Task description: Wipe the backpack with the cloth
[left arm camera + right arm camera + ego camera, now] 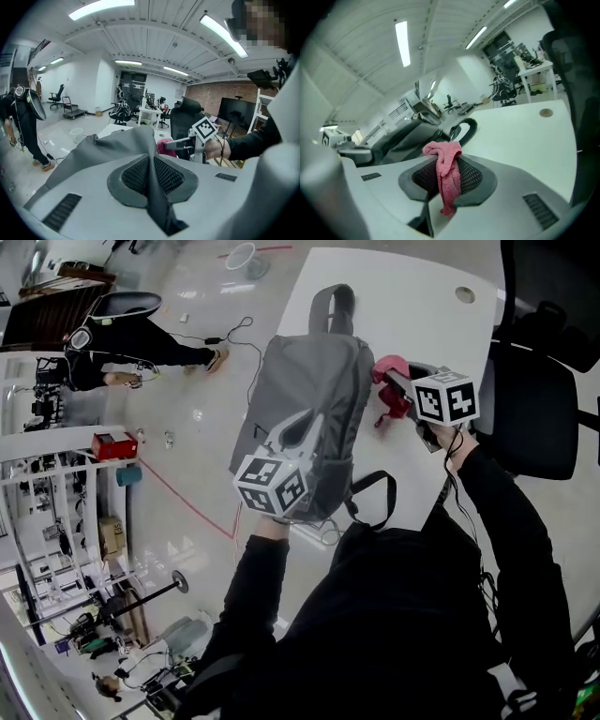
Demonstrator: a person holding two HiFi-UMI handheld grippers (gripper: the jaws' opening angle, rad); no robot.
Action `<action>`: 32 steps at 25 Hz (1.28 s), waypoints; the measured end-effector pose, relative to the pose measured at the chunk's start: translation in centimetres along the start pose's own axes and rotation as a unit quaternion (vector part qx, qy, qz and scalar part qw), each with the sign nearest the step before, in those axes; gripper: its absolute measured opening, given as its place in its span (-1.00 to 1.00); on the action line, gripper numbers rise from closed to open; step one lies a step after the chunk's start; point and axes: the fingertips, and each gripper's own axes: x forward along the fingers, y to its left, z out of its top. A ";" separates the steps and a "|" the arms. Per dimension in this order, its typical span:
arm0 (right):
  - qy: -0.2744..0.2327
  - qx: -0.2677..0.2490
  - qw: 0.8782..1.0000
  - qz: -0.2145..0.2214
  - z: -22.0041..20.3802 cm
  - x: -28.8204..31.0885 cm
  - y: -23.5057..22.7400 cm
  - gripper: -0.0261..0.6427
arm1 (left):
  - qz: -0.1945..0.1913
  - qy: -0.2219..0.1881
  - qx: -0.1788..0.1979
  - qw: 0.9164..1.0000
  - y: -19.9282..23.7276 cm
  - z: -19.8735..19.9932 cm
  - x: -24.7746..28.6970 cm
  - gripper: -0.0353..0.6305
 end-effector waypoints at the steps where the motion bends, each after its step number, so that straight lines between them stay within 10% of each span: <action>1: -0.027 0.010 1.000 -0.013 1.6 -0.5 -0.9 -0.64 | -0.003 0.004 0.004 1.000 -0.2 -0.3 0.2 -0.74; 6: -0.035 -0.036 0.999 0.018 4.9 -0.2 0.7 -0.64 | -0.020 0.031 0.033 0.999 -1.6 -1.8 0.7 -0.74; 15: 0.038 -0.064 0.989 0.127 -2.9 -0.1 8.4 -0.64 | -0.023 0.041 0.026 0.999 -1.4 -2.1 1.6 -0.74; 32: 0.192 -0.136 0.913 0.332 -18.9 -4.7 24.2 -0.64 | -0.030 0.068 -0.007 0.997 -0.8 -3.7 4.4 -0.73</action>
